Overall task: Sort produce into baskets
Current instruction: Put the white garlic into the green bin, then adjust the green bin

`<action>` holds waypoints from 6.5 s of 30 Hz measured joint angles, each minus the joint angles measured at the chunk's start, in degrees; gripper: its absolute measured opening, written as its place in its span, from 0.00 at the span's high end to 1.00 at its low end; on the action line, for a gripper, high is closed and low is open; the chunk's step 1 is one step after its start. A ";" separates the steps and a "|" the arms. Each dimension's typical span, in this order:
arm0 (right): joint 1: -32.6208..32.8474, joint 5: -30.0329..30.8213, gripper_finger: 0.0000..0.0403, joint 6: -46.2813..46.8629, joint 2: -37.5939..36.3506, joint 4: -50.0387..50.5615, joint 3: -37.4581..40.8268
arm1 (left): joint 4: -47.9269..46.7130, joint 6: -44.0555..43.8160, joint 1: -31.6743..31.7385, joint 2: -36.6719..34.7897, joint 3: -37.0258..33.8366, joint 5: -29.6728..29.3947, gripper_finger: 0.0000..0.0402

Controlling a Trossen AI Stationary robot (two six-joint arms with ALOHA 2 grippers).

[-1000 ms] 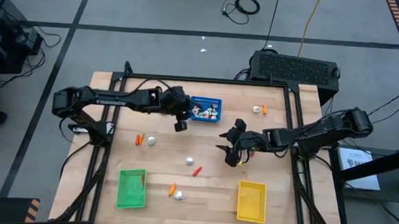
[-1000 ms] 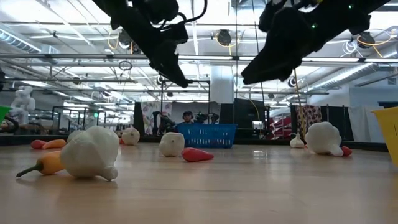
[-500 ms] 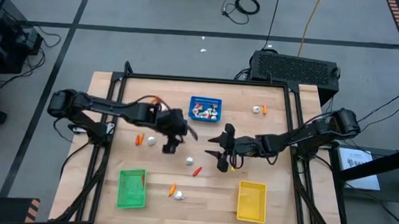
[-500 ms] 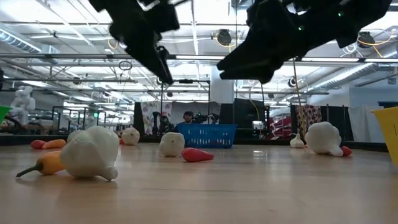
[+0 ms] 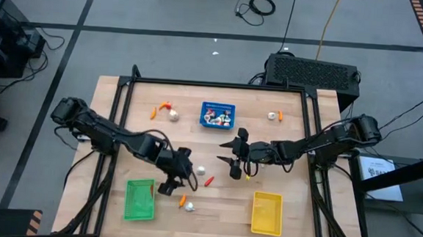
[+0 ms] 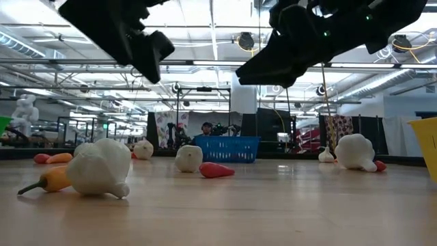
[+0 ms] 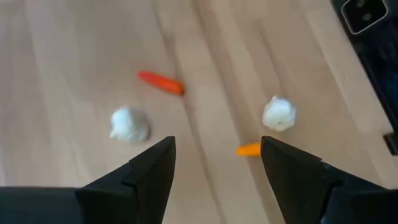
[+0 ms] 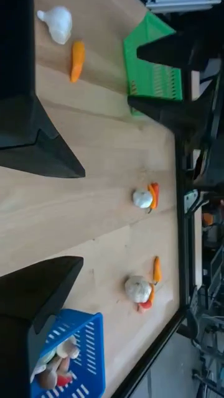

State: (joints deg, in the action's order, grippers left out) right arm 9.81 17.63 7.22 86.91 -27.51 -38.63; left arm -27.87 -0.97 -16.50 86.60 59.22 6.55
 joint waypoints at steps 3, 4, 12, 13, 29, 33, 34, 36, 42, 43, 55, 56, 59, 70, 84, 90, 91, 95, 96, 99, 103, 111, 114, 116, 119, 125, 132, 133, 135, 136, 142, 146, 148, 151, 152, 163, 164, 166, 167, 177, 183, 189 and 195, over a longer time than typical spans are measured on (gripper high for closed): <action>-0.01 0.00 0.48 0.00 0.00 0.14 0.00 | -1.91 -0.25 -0.96 0.08 0.35 -4.44 0.39; -0.01 0.00 0.48 0.00 0.00 0.14 0.00 | -2.66 -0.36 -0.96 -0.07 0.79 -5.63 0.39; -0.12 0.24 0.48 -0.74 0.00 -0.24 0.02 | -17.06 -3.32 2.56 -1.19 3.14 -8.32 0.39; -0.12 0.26 0.48 -0.92 0.00 -0.32 0.02 | -20.34 -3.85 3.67 -1.17 3.14 -8.66 0.39; -0.12 0.26 0.48 -1.07 0.00 2.50 0.04 | -23.39 2.83 20.64 -7.41 -9.28 -6.56 0.39; -0.12 0.24 0.48 -1.74 0.00 3.30 0.07 | -21.17 2.68 21.84 -8.03 -13.09 -5.76 0.39; -0.12 0.25 0.48 -1.86 0.00 3.37 0.05 | -19.97 2.40 21.96 -7.97 -13.90 -5.09 0.39; -0.12 0.25 0.48 -1.92 0.00 3.41 0.06 | -18.79 1.95 22.28 -7.99 -15.07 -4.88 0.39; -0.12 0.24 0.48 -2.14 0.00 3.48 0.06 | -16.46 1.70 23.11 -7.99 -17.01 -5.10 0.39; -0.12 0.24 0.48 -2.14 0.00 3.46 0.06 | -16.30 1.72 23.20 -7.99 -17.01 -5.08 0.39; -0.12 0.26 0.48 -2.14 0.00 3.50 0.04 | -15.91 1.68 23.17 -7.97 -17.44 -3.71 0.39; -0.12 0.24 0.48 -2.14 0.00 3.50 0.06 | -15.76 1.68 23.17 -7.97 -17.44 -3.64 0.39; -0.12 0.26 0.48 -2.14 0.00 3.59 0.04 | -15.59 1.61 23.17 -7.69 -17.44 -3.63 0.39; -0.12 0.24 0.48 -2.14 0.00 3.70 0.06 | -15.52 1.92 23.17 -4.45 -17.44 -3.13 0.39; -0.13 0.24 0.48 -2.15 0.00 3.74 0.04 | -15.52 2.44 23.17 -3.46 -17.44 -3.13 0.54; -0.12 0.26 0.48 -2.15 0.00 3.74 0.04 | -15.63 2.61 23.17 -3.67 -17.24 -3.11 0.66; -0.14 0.25 0.48 -2.13 0.00 3.74 0.04 | -15.87 2.81 23.17 -3.83 -17.10 -3.11 0.67; -0.14 0.24 0.48 -2.08 0.00 3.76 0.04 | -16.87 2.88 23.17 -5.63 -16.00 -3.02 0.68; -0.14 0.24 0.48 -2.07 0.00 3.76 0.04 | -17.63 2.85 23.17 -6.32 -15.63 -2.51 0.68; -0.14 0.24 0.48 -1.96 0.00 3.74 0.04 | -21.12 0.77 23.17 -8.82 -13.98 1.73 0.68; -0.14 0.24 0.48 -1.95 0.00 3.72 0.04 | -24.21 -6.69 22.47 -13.25 -12.29 12.68 0.68; -0.14 0.24 0.48 -2.10 0.00 3.59 0.04 | -23.92 -25.19 12.77 -24.42 -12.41 17.48 0.68; -0.14 0.24 0.48 -2.12 0.00 3.43 0.04 | -23.82 -32.61 7.20 -26.69 -13.35 17.20 0.68; -0.14 0.24 0.48 -2.22 0.00 3.37 0.04 | -23.66 -37.36 3.24 -27.11 -13.84 16.20 0.68; -0.12 0.24 0.48 -2.34 0.00 3.37 0.04 | -22.66 -43.65 -2.46 -26.69 -14.58 15.75 0.68; -0.14 0.24 0.48 -2.39 0.00 3.49 0.02 | -17.42 -50.99 -10.68 -24.19 -14.62 9.84 0.68; -0.13 0.24 0.48 -3.43 0.00 3.58 0.02 | -18.00 -54.20 -14.45 -21.45 -14.64 5.48 0.65; -0.13 0.24 0.48 -3.43 -0.01 3.60 0.02 | -18.18 -54.19 -14.54 -21.27 -14.64 5.41 0.63; -0.12 0.24 0.48 -3.43 -0.01 3.63 0.02 | -19.18 -54.25 -14.51 -20.91 -14.64 4.88 0.60; -0.12 0.24 0.48 -3.43 -0.02 3.64 0.02 | -19.41 -54.26 -14.49 -20.77 -14.64 4.67 0.58; -0.14 0.24 0.48 -3.59 -0.01 3.74 0.02 | -19.40 -54.23 -14.51 -20.71 -14.64 4.56 0.49; -0.12 0.24 0.48 -3.87 -0.02 3.74 0.02 | -19.36 -53.99 -14.51 -20.71 -14.64 5.41 0.48; -0.12 0.24 0.48 -3.87 -0.02 3.76 0.02 | -19.13 -52.13 -14.32 -20.71 -14.64 5.43 0.48; -0.12 0.24 0.48 -3.87 -0.02 3.76 0.02 | -18.68 -48.98 -13.84 -20.71 -14.64 4.31 0.48; -0.12 0.24 0.48 -3.87 -0.02 3.76 0.02 | -18.41 -47.99 -13.57 -20.71 -14.64 3.72 0.48; -0.14 0.24 0.48 -2.04 -0.01 3.76 0.02 | -16.52 -39.05 -11.72 -20.71 -14.64 -0.61 0.48; -0.14 0.24 0.48 -1.72 0.00 3.76 0.02 | -17.52 -39.13 -12.14 -20.71 -14.64 -0.37 0.49; -0.14 0.24 0.48 -0.98 -0.02 3.76 0.02 | -19.14 -39.20 -13.25 -20.71 -14.64 -0.25 0.49; -0.13 0.25 0.48 -0.60 -0.01 3.73 0.02 | -19.37 -39.32 -13.88 -20.71 -14.64 -0.27 0.49; -0.14 0.30 0.48 0.52 -0.02 -0.80 0.02 | -19.16 -38.39 -21.11 -19.46 -14.64 -6.69 0.49; -0.24 0.38 0.48 0.50 -0.02 -1.48 0.02 | -19.11 -35.38 -23.46 -14.82 -14.64 -7.32 0.49; -1.17 0.39 0.48 0.52 -0.02 -1.42 0.02 | -17.08 -29.93 -24.21 -9.06 -14.62 -6.42 0.49; -2.24 0.36 0.48 0.21 -0.02 -0.85 0.02 | -15.01 -25.64 -24.00 -6.96 -14.60 -6.05 0.49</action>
State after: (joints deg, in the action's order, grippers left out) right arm 7.57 17.99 7.43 86.89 -28.36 -38.61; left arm -42.88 -26.60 -40.50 79.64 44.62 0.50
